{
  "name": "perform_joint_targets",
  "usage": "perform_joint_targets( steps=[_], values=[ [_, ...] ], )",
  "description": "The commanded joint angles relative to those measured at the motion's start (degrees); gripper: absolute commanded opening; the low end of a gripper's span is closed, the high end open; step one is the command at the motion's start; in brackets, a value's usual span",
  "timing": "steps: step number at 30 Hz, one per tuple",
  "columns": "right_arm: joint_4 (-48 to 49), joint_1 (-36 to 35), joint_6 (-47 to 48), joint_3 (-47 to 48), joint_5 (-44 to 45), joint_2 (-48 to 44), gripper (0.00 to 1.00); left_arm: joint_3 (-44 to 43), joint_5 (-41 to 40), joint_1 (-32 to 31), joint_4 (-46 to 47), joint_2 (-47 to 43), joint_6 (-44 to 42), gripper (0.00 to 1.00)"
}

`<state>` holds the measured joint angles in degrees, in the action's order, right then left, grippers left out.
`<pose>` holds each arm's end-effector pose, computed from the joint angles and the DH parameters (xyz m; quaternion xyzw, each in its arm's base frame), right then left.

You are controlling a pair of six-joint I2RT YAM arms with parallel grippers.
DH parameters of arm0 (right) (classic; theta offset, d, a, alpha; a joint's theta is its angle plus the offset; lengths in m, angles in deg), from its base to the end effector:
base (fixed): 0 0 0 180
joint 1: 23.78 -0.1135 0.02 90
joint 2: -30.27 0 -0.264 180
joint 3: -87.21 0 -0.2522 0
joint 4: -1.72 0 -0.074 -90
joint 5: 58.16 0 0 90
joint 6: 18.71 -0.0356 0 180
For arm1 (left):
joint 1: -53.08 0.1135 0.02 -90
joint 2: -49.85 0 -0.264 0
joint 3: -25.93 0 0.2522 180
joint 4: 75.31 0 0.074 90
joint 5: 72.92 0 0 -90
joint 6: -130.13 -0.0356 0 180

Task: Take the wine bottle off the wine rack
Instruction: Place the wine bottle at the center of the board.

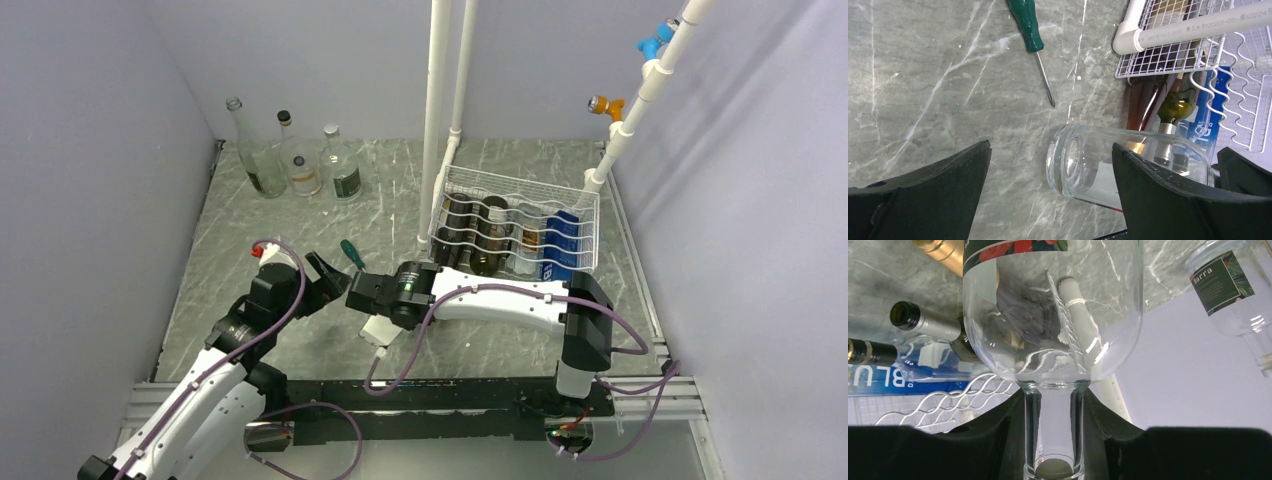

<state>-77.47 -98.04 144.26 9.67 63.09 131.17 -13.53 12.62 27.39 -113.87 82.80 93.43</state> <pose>0.1112 0.3265 0.2776 -0.9104 0.2979 -0.2666 0.1068 0.1290 -0.0590 0.2276 -0.2269 0.8444 -0.2816 0.3952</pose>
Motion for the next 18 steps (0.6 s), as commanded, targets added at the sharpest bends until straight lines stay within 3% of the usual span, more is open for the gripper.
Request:
perform_joint_targets(
  steps=[1, 6, 18],
  values=[
    [3.64, -0.65, 0.95, 1.13, 9.13, -0.35, 0.15, -1.81, -1.34, -0.15, 0.64, -0.98, 0.61, 0.96],
    [4.52, -1.06, 0.93, 0.72, 9.89, 0.53, 0.3, -1.21, -0.84, -0.13, 1.16, -1.3, 0.67, 0.95],
    [4.35, -2.36, -0.26, 3.52, 10.23, 3.16, 0.53, -0.42, -0.58, -0.15, 1.23, -1.93, 0.76, 0.95]
  ],
)
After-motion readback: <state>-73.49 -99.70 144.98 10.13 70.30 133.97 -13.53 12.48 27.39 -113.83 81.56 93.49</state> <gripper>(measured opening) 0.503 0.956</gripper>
